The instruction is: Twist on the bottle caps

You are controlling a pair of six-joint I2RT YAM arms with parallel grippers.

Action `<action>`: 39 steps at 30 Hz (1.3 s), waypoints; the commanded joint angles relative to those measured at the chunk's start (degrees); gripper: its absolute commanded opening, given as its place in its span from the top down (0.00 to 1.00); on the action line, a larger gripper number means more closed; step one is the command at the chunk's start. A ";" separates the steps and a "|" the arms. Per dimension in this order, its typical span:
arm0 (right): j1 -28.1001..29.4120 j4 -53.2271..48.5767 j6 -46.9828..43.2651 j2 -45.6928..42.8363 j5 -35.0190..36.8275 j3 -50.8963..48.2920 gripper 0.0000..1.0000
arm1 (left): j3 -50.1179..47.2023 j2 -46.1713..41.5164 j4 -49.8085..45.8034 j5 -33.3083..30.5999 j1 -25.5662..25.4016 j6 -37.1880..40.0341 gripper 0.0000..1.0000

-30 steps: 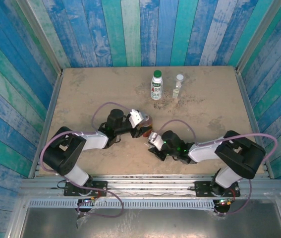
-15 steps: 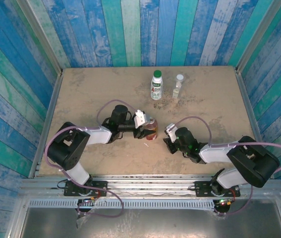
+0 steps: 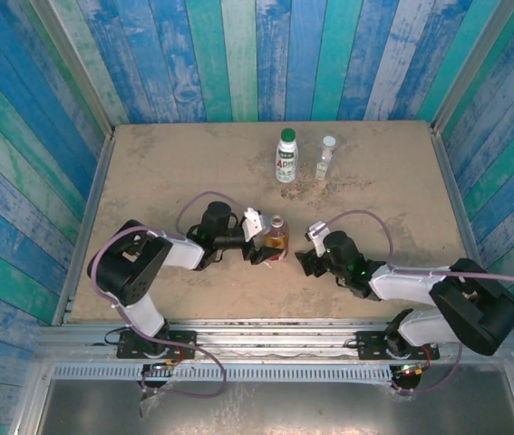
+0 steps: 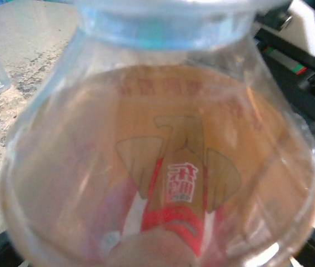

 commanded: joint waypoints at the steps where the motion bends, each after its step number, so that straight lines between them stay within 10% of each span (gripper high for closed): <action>1: -0.19 -1.72 0.91 -2.29 2.09 -1.30 0.08 | -2.61 3.85 15.10 -1.42 -0.16 -6.25 0.09; 13: -0.38 -2.81 2.33 -4.24 2.59 -1.19 0.01 | -6.09 16.22 46.03 -1.47 -0.16 -14.65 0.12; 39: -0.35 -20.53 12.90 -8.30 5.67 5.35 0.12 | -4.87 16.85 39.91 2.78 -0.25 -10.69 0.33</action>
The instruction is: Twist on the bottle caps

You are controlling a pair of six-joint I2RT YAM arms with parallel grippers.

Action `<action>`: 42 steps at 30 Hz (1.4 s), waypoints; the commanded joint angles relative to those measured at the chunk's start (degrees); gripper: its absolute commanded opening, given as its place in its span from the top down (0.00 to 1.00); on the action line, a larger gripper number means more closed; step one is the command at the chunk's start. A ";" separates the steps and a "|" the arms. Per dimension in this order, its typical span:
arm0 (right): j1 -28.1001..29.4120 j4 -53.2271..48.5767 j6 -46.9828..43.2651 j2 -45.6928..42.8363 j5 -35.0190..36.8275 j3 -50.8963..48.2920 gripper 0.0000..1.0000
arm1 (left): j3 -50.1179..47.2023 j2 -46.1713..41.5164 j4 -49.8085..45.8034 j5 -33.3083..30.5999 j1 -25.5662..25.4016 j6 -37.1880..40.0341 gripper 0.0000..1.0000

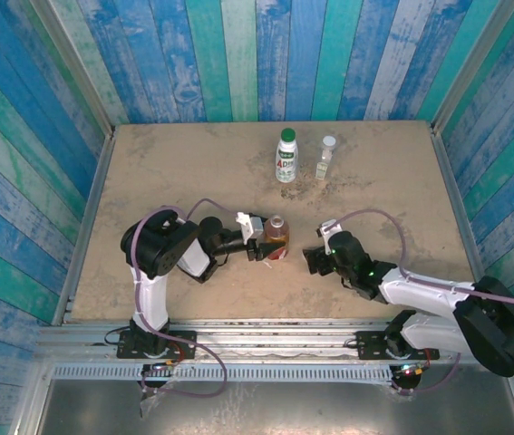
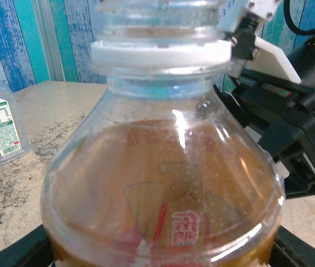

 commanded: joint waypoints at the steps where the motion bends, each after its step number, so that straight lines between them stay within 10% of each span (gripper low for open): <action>1: -0.30 -10.49 3.45 0.52 0.45 5.56 0.15 | -0.56 1.32 -2.14 1.37 -0.14 1.93 0.33; 12: -0.08 -33.14 5.89 12.32 -2.44 22.16 0.35 | -0.97 1.85 -2.00 1.12 -0.12 2.44 0.33; 42: 0.32 -32.79 4.79 22.19 -7.21 26.48 0.64 | 0.32 1.64 -5.29 2.68 -0.10 2.75 0.34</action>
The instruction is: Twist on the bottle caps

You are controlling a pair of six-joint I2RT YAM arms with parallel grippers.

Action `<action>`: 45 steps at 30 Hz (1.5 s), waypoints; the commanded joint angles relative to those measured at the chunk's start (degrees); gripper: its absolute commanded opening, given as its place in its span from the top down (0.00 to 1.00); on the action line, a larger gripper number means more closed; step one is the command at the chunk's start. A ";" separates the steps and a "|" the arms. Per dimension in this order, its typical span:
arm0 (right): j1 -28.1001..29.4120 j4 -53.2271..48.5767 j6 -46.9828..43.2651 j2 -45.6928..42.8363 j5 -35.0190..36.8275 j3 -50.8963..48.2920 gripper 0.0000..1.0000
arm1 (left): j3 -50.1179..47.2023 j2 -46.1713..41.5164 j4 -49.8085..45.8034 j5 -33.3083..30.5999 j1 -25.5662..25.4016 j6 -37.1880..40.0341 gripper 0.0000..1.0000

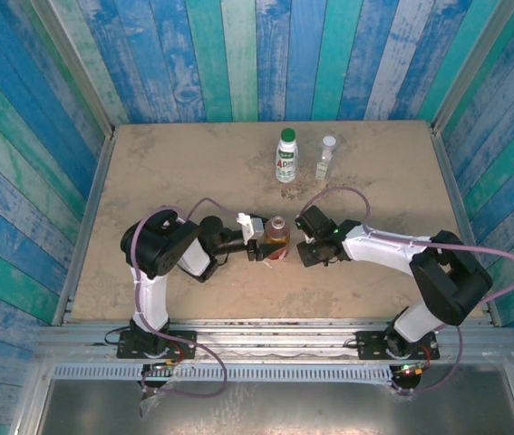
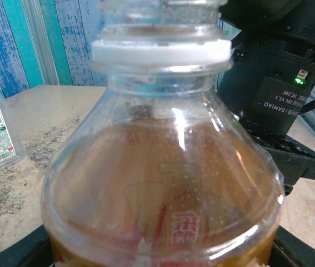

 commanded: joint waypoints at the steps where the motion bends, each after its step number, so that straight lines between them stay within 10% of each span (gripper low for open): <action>1: 0.20 -0.36 -0.08 0.48 -0.36 0.41 0.65 | -0.11 1.58 -4.51 1.22 -0.13 1.26 0.34; 33: 0.23 -4.21 -2.27 -5.52 -0.12 1.90 0.71 | 0.24 1.69 -5.25 2.12 -0.12 0.97 0.34; 45: 0.36 -2.41 -3.47 0.39 -1.50 3.71 0.53 | 0.51 2.05 -6.24 2.23 -0.03 1.25 0.34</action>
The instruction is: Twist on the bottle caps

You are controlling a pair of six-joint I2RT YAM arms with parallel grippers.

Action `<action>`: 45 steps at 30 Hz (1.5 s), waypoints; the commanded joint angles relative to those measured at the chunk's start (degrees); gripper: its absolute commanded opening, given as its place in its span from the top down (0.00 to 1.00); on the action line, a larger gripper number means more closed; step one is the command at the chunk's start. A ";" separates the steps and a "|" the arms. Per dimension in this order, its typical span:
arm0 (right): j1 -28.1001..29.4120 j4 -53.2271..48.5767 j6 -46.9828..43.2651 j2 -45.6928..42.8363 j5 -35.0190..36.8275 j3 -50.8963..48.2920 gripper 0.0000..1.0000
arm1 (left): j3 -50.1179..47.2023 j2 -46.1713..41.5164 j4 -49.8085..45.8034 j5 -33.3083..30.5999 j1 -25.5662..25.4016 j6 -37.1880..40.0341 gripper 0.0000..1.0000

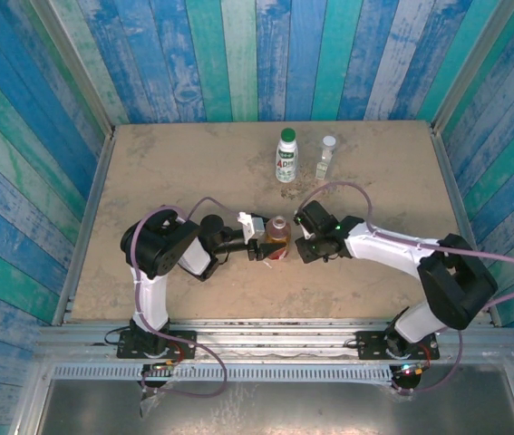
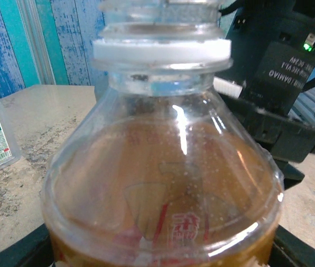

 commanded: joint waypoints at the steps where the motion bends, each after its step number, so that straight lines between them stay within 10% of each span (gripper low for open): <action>1: 0.33 0.11 -0.69 2.22 -0.86 1.28 0.53 | -0.36 2.00 -4.83 1.35 -0.07 1.08 0.34; 45: 0.60 -16.00 -2.91 -10.28 -4.25 11.06 0.68 | 0.42 2.33 -5.80 5.35 2.12 0.09 0.40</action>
